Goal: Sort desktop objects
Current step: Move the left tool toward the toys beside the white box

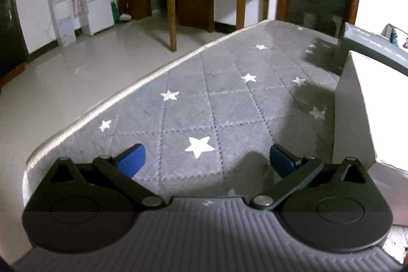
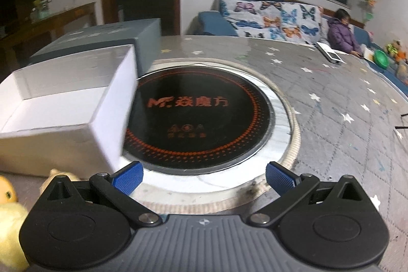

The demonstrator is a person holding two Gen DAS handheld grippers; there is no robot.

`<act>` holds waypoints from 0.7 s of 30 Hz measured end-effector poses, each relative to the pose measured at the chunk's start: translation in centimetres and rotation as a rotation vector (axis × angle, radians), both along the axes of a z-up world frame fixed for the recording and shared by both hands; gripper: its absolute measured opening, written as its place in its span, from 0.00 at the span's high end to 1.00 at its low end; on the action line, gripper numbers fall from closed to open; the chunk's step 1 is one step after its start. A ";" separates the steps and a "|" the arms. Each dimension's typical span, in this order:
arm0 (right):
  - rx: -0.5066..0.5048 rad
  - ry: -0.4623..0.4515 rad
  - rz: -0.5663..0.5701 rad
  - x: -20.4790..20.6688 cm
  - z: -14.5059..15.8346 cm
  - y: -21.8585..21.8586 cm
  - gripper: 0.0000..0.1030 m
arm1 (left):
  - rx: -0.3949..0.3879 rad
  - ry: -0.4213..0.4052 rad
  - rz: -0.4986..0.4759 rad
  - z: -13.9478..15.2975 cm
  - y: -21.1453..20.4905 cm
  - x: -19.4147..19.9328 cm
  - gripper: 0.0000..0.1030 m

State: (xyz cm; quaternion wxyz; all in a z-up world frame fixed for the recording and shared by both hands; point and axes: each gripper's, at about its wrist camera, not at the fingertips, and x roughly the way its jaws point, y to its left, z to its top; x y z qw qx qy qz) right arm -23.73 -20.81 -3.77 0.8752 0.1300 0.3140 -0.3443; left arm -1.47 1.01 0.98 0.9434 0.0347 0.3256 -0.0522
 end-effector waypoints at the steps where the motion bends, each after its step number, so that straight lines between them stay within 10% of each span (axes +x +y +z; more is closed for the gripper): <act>1: 0.006 -0.003 0.015 0.0 0.1 0.2 0.00 | 0.001 0.000 -0.006 0.1 0.1 -0.1 0.00; 21: 0.039 -0.065 0.161 -2.1 3.0 3.1 0.01 | 0.010 0.054 -0.214 2.5 1.2 -4.2 0.00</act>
